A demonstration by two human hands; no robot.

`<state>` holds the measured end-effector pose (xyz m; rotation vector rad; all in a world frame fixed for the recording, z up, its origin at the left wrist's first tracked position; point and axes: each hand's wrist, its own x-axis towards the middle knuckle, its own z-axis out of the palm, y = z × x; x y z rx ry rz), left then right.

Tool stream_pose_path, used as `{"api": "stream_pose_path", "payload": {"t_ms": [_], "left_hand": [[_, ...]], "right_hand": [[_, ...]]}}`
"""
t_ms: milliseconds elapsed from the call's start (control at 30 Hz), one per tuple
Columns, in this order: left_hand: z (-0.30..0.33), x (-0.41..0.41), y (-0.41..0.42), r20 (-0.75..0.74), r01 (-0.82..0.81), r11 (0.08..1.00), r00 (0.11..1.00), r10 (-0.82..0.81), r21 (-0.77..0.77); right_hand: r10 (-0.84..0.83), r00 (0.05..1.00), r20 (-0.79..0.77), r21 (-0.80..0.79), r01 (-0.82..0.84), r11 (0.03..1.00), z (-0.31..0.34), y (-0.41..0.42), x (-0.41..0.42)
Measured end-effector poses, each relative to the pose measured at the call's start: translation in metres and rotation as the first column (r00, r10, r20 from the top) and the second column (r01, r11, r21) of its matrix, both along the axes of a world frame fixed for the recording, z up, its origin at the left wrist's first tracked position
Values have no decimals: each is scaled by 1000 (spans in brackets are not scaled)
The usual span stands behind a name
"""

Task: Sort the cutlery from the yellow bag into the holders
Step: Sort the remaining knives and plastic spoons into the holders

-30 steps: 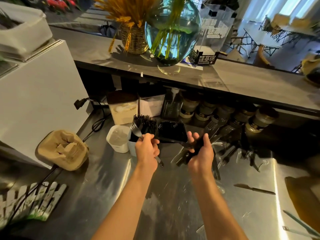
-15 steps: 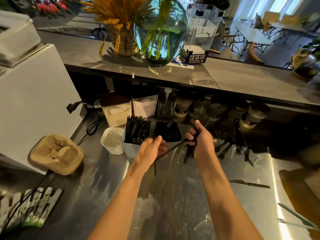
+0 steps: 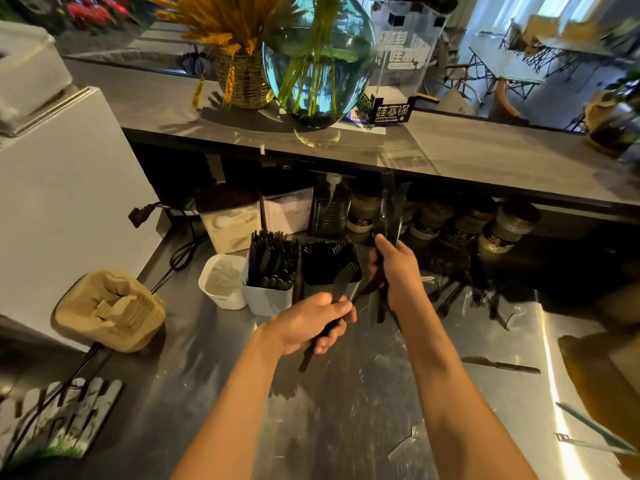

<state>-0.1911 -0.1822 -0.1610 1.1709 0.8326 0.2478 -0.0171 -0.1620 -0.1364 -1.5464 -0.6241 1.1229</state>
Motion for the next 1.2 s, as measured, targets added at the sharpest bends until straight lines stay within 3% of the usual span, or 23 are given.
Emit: {"api": "stream_pose_path", "payload": {"t_ms": [100,167,333,500,600,700,867,967,1067,1200], "left_hand": [[-2,7,-2,68,22,991,998,-13,-132],[-4,9,-2,123,-18,981,991,43,-192],[-13,1,16,239,-329,913,891,385,-243],[-5,-6,48,253,-534,797,760,598,-280],[11,4,70,231,-670,722,685,691,-174],[24,17,90,361,-796,605,557,748,-25],[14,35,118,473,-791,590,587,658,162],[-14,42,122,373,-742,618,667,645,259],[-34,45,121,245,-750,627,661,709,210],[-28,41,121,456,-768,612,621,638,189]], "right_hand": [[72,990,121,26,-76,997,-6,3,-12],[75,992,99,38,-79,996,-8,2,-18],[-13,998,-63,110,20,994,-16,-1,-9],[-56,997,-60,58,60,997,-23,-10,1],[-30,998,-51,39,32,999,-25,-13,-1],[-14,999,-46,35,16,999,-26,-11,-1],[-12,998,-59,43,14,999,-26,-6,3],[-10,997,-76,44,13,999,-27,-4,7],[-9,997,-79,31,12,999,-29,-2,11],[-13,996,-94,30,16,999,-32,1,13]]}}
